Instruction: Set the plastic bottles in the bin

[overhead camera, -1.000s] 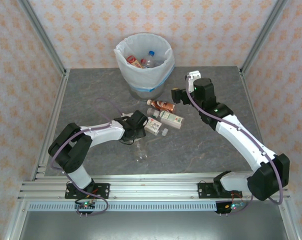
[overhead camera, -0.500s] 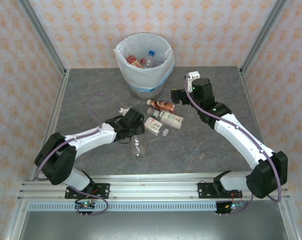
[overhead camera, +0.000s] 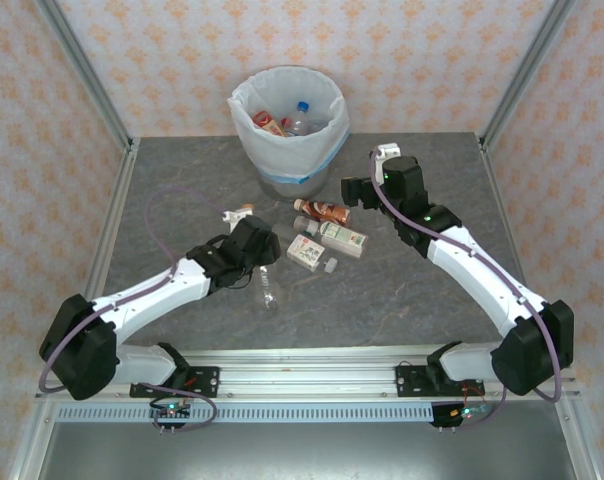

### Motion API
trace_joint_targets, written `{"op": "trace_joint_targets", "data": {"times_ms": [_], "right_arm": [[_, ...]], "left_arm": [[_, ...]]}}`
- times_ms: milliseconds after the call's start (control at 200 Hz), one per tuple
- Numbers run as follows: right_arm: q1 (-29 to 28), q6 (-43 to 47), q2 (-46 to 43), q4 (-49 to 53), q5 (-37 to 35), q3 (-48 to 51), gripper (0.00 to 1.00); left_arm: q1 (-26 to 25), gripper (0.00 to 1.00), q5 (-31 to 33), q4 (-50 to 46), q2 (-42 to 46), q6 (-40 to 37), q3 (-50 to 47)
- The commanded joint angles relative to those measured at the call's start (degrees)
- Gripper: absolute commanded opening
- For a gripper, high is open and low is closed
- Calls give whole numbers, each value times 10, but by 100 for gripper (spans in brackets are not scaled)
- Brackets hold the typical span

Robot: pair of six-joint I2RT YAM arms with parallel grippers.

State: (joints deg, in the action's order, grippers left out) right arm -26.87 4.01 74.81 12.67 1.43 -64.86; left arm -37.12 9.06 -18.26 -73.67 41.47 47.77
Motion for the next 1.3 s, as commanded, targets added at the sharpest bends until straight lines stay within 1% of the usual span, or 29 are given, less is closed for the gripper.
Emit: {"op": "trace_joint_targets", "data": {"times_ms": [0, 110, 325, 470, 520, 661, 691, 711, 751, 826, 946, 1051, 1181, 1296], "right_arm": [[-2, -27, -1, 0, -7, 0, 99], [-2, -64, -7, -7, -2, 16, 99], [-2, -163, -4, -105, 9, 80, 99], [-3, -201, 13, -111, -1, 80, 99], [-2, -213, 15, -117, 3, 83, 99], [-3, -246, 12, -124, 16, 90, 99], [-2, -251, 11, -124, 18, 93, 99], [-3, -254, 11, -125, 18, 94, 99], [-2, -258, 8, -125, 18, 97, 99], [-2, -263, 4, -125, 16, 104, 99], [-3, -276, -2, -124, 15, 112, 99], [-2, -283, -11, -123, 19, 121, 99], [-2, -285, -26, -116, 17, 130, 99], [-2, -282, -45, -106, 11, 140, 99]], "left_arm": [[-5, 0, 49, -14, 24, -15, 11], [0, 0, 82, -17, 44, -38, 36], [14, 0, 117, 32, 65, -57, 80], [22, 0, 149, 65, 68, -71, 110], [28, 0, 150, 76, 67, -75, 120], [45, 0, 121, 92, 54, -104, 164], [47, 0, 120, 94, 52, -105, 173], [47, 0, 121, 97, 51, -122, 180], [51, 0, 125, 99, 46, -131, 192], [59, 0, 126, 105, 35, -140, 216], [76, 0, 97, 126, 13, -156, 262], [80, 0, 88, 138, -17, -190, 319], [80, 0, 95, 161, -75, -243, 399], [84, 0, 96, 146, -141, -274, 495]]}}
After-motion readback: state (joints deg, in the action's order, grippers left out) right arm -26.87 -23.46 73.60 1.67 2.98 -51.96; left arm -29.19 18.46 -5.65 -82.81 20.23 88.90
